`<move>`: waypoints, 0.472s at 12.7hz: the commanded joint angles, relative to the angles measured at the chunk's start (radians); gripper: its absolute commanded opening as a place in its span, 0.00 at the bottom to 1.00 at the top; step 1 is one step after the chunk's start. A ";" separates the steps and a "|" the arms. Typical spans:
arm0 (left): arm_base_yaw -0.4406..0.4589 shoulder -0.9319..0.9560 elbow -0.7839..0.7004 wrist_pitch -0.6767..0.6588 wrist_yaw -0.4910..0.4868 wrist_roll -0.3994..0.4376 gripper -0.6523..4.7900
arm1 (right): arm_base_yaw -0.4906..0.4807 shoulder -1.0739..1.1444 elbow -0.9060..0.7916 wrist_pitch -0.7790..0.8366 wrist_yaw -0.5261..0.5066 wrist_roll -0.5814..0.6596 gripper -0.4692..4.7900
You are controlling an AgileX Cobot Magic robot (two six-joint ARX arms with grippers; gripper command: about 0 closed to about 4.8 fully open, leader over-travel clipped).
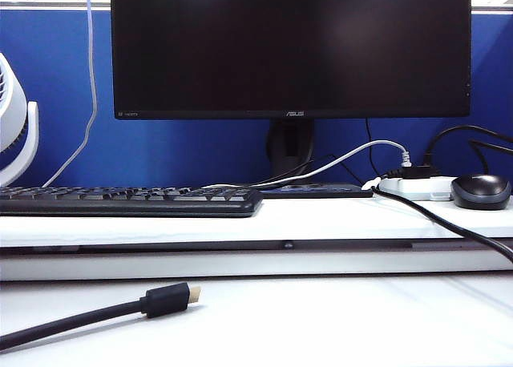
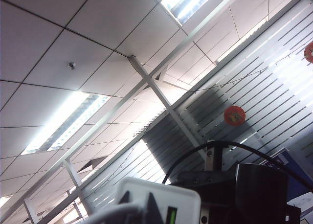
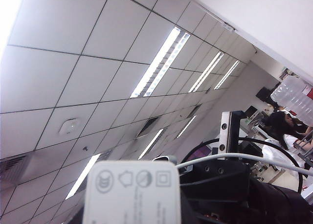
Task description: Pick up the Type-C charging cable and the charging base, insert one end of the Type-C charger into the corresponding slot on the base, and finally place the plugged-in charger back on the table.
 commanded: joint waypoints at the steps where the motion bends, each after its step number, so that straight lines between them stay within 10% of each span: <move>1: -0.012 0.008 -0.006 -0.145 0.129 0.000 0.11 | 0.007 0.003 -0.002 -0.072 0.045 -0.138 0.08; 5: -0.012 0.008 -0.006 -0.188 0.163 0.015 0.23 | 0.007 -0.002 -0.002 -0.093 0.071 -0.190 0.08; 6: -0.012 0.008 -0.006 -0.185 0.163 0.018 0.52 | 0.007 -0.002 -0.002 -0.093 0.075 -0.188 0.08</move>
